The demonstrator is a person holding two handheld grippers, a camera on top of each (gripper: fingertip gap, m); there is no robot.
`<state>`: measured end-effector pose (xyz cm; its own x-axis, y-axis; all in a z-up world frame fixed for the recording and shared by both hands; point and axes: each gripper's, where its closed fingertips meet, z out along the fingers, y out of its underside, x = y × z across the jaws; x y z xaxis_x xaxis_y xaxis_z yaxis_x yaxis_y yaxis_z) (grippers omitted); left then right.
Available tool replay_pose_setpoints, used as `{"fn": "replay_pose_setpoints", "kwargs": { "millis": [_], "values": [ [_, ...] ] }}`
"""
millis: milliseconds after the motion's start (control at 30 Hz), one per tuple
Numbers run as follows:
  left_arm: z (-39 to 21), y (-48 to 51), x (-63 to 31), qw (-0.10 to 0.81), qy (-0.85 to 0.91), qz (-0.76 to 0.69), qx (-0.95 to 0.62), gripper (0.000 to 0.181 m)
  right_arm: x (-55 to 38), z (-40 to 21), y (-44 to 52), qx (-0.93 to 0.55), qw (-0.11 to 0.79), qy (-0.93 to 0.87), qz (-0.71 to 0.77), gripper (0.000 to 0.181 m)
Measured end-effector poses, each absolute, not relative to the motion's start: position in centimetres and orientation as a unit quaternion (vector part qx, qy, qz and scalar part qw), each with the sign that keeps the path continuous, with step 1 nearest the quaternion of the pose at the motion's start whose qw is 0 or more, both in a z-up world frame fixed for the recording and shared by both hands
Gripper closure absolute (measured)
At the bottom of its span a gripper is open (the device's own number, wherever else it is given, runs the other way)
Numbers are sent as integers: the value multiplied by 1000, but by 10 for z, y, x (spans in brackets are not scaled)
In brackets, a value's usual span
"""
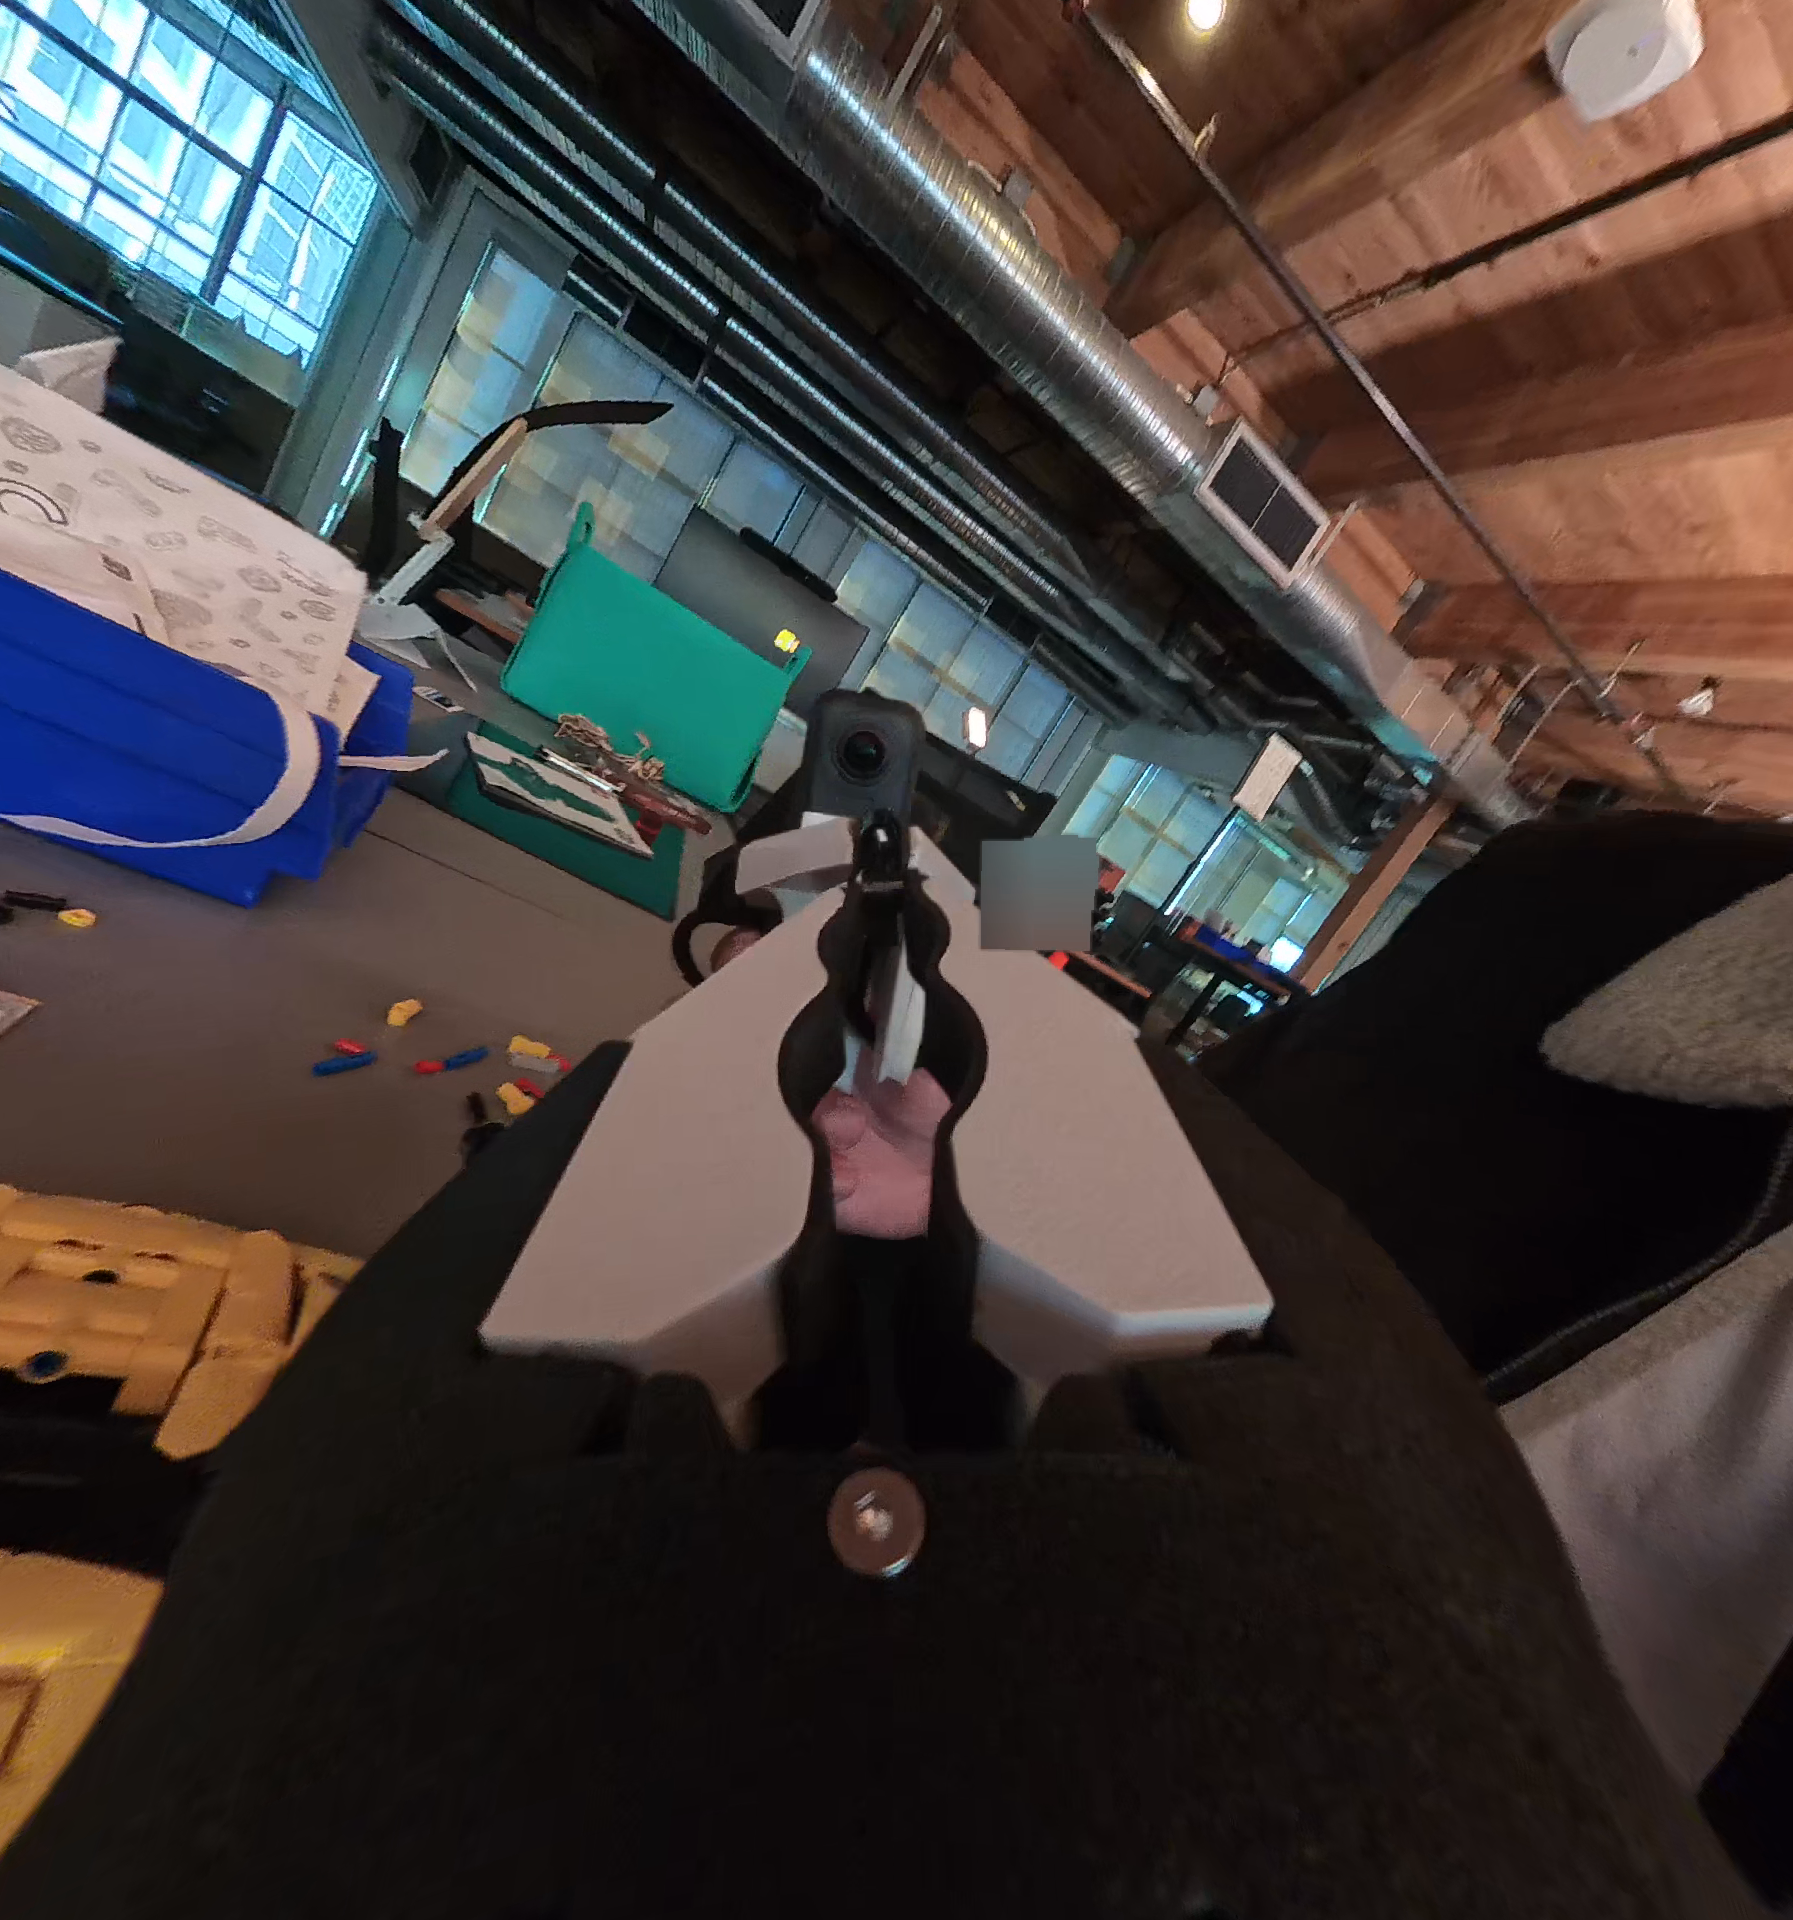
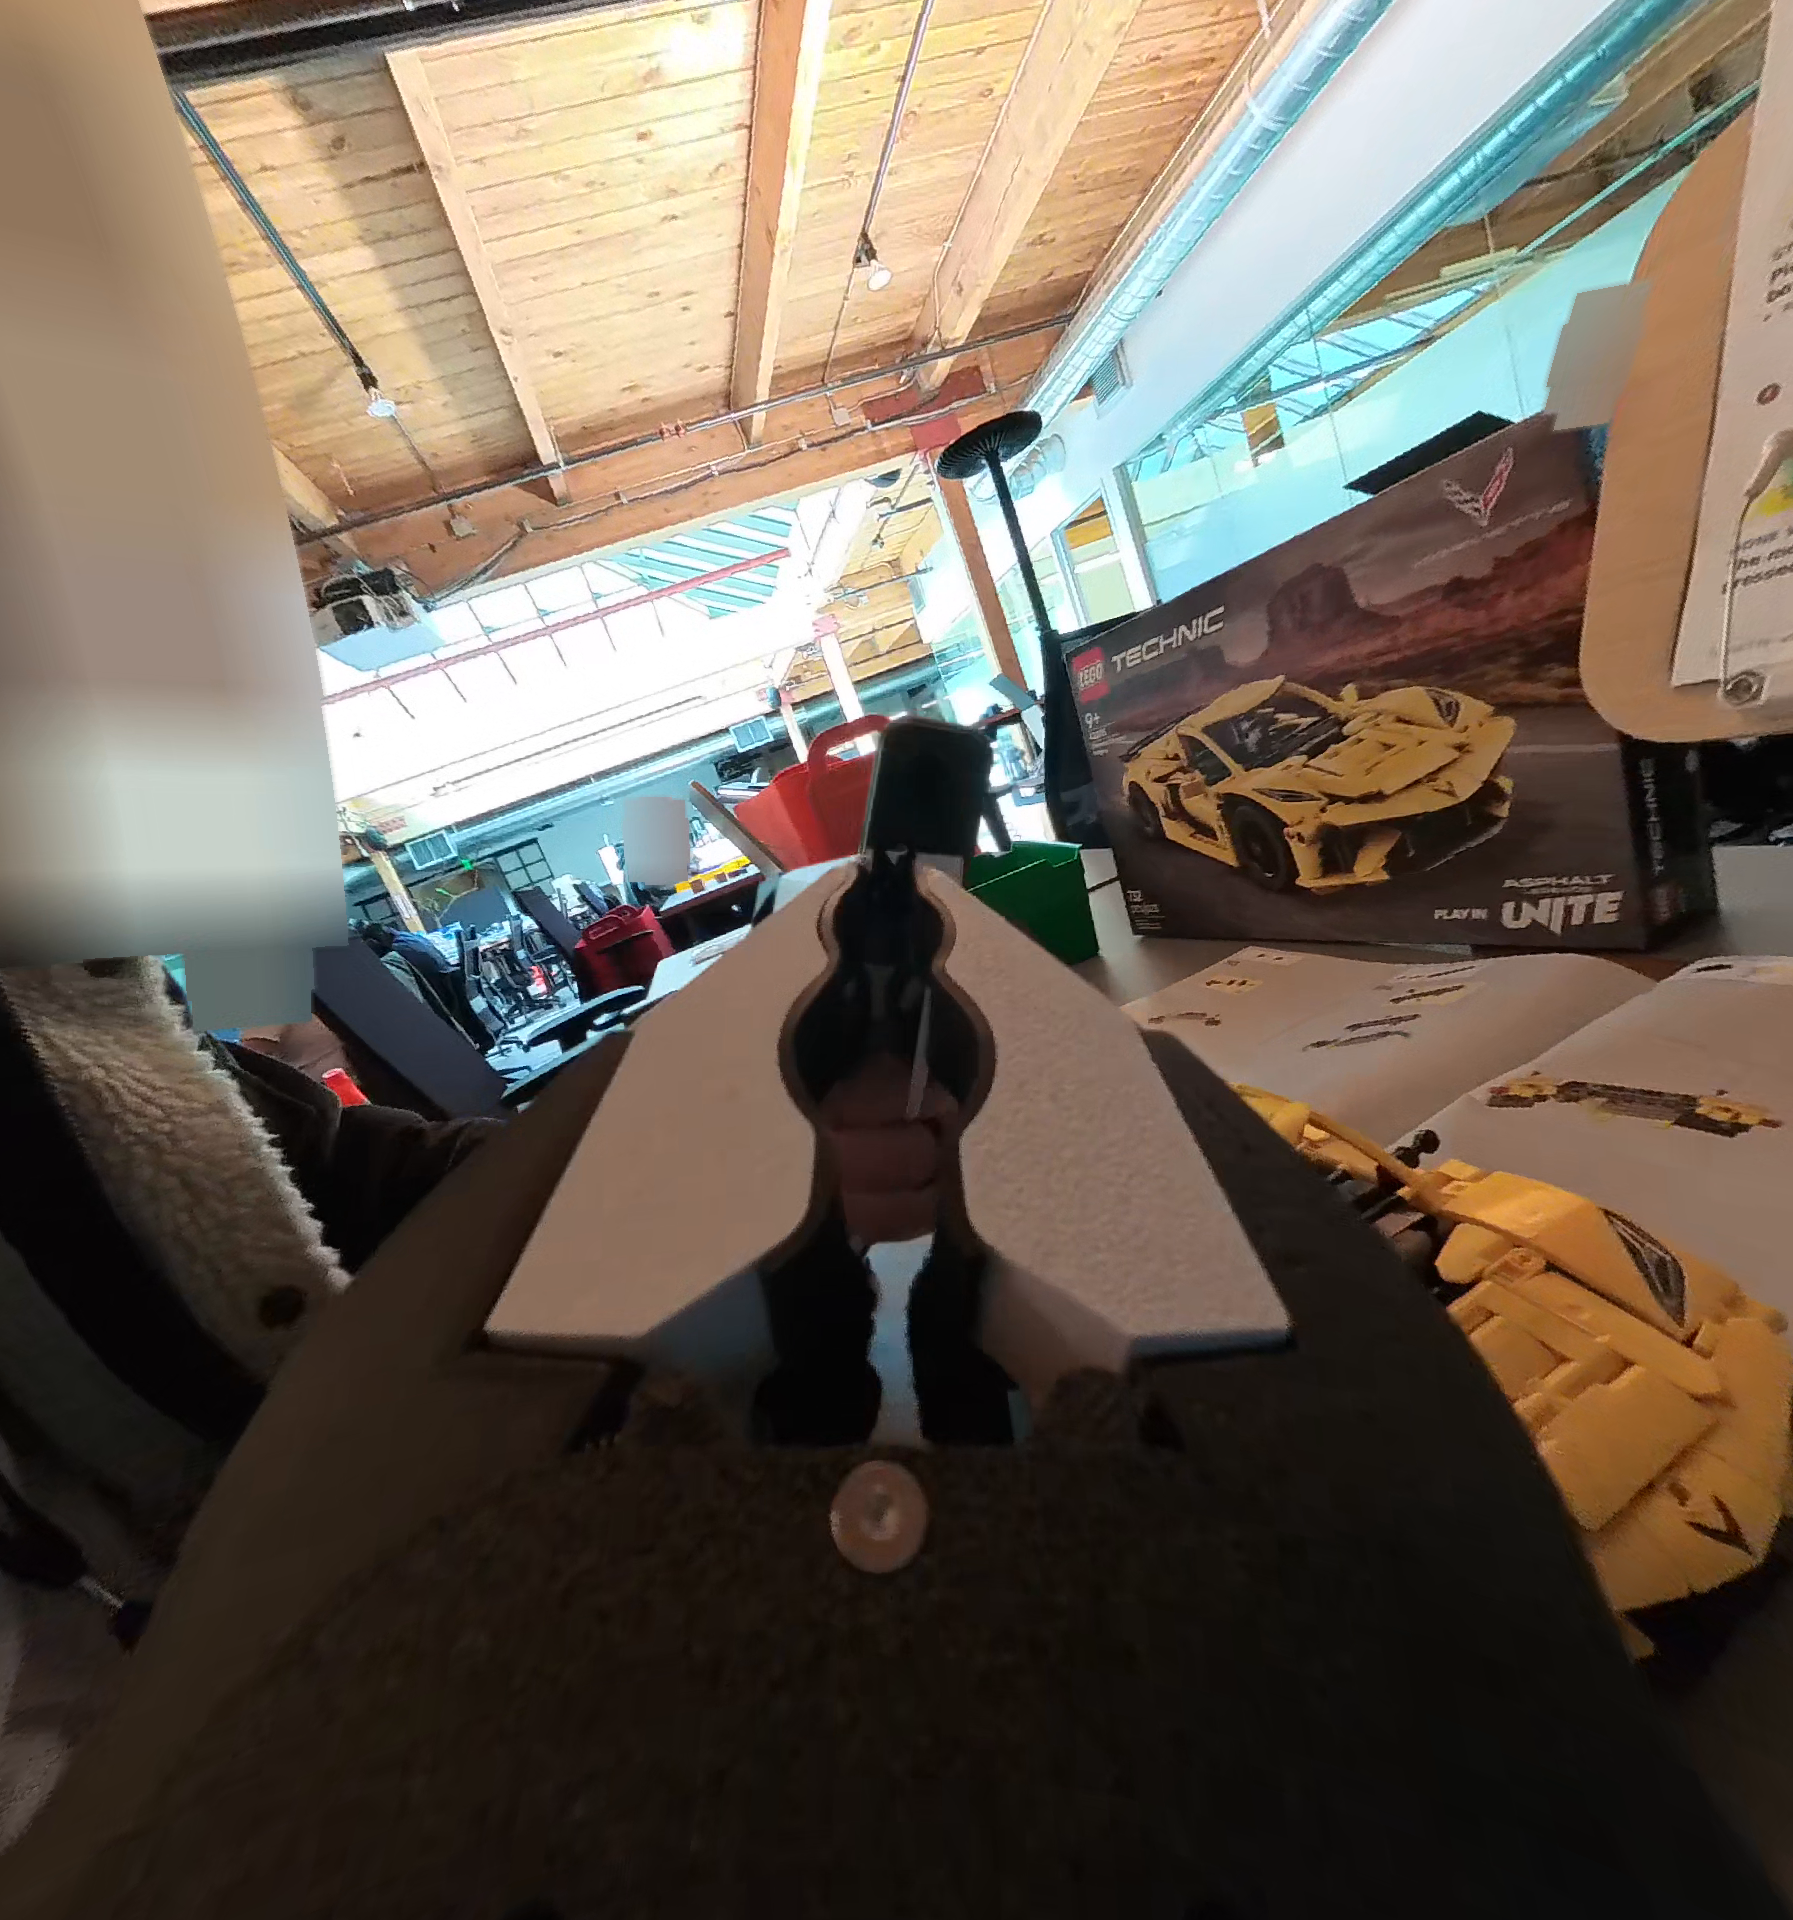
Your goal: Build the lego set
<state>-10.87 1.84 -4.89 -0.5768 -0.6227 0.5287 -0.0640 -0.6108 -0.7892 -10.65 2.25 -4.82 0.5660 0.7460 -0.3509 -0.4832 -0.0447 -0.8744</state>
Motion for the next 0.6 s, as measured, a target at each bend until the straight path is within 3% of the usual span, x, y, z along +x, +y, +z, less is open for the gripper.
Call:
{"fn": "replay_pose_setpoints", "kwargs": {
  "millis": [600],
  "values": [
    [-60, 19, -105, 188, 435, -755, -454, 176, -106, -61, 23, -583, 644, -105, 484, 175]
  ]
}}
